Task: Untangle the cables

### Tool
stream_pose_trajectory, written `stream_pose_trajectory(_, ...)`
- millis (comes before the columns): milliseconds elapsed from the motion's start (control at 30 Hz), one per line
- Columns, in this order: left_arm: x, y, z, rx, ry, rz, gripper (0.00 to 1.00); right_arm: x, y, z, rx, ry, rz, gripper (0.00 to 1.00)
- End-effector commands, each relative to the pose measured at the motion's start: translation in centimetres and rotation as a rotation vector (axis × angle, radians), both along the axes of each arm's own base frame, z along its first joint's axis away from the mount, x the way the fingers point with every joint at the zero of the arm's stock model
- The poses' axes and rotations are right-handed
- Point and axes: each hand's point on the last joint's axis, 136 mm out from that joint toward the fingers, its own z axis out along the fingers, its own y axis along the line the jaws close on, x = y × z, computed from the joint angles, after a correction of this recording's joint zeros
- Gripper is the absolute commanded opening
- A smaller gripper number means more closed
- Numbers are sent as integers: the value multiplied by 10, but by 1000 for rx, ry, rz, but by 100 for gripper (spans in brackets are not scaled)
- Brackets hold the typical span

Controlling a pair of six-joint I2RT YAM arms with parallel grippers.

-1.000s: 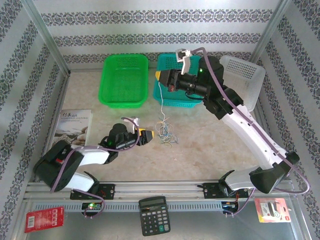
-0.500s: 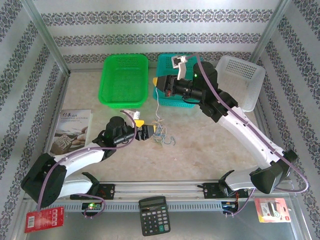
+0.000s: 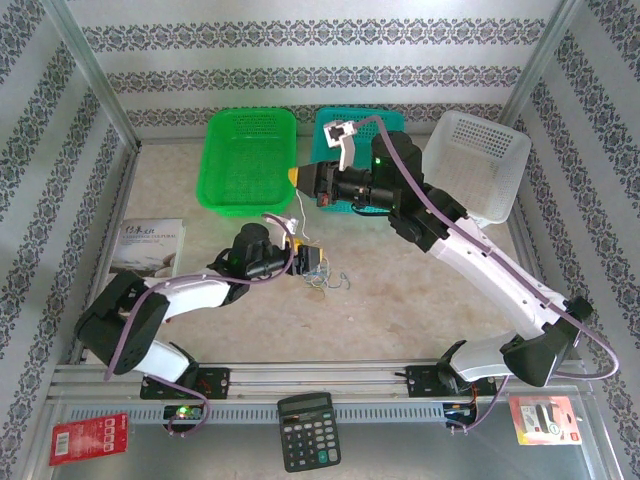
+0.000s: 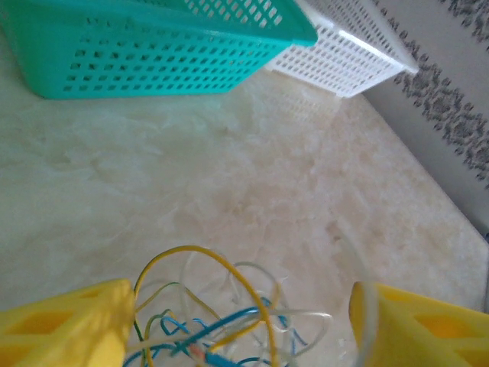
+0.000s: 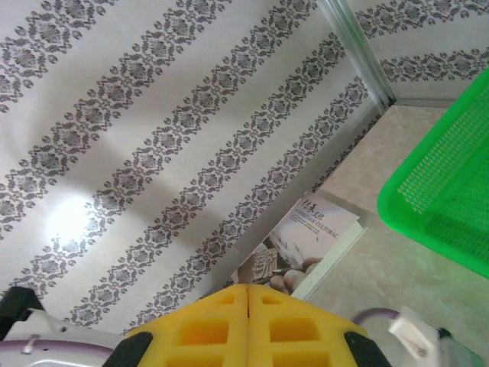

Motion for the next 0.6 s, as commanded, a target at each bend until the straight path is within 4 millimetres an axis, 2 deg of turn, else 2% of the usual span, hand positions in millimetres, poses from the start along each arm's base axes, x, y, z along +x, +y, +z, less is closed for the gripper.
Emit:
stream_pose_trajectory(0, 2, -13, 5, -56, -31, -28, 60, -5, 2, 33, 57, -65, 14, 0)
stream_pose_trajectory(133, -3, -12, -18, -68, 11, -24, 38, -1, -7, 59, 94, -100, 1, 0)
stream_pose_trajectory(233, -8, -9, -33, -71, 41, -15, 29, 4, -20, 84, 134, -130, -24, 0)
stream_pose_trajectory(300, -12, -6, -41, -71, 57, -9, 26, 7, -30, 102, 165, -152, -43, 0)
stream_pose_trajectory(467, -17, -1, -53, -78, 81, 5, 23, 10, -51, 142, 224, -213, -83, 0)
stream_pose_trajectory(567, -19, -1, -55, -85, 86, 5, 23, 11, -60, 153, 249, -231, -104, 0)
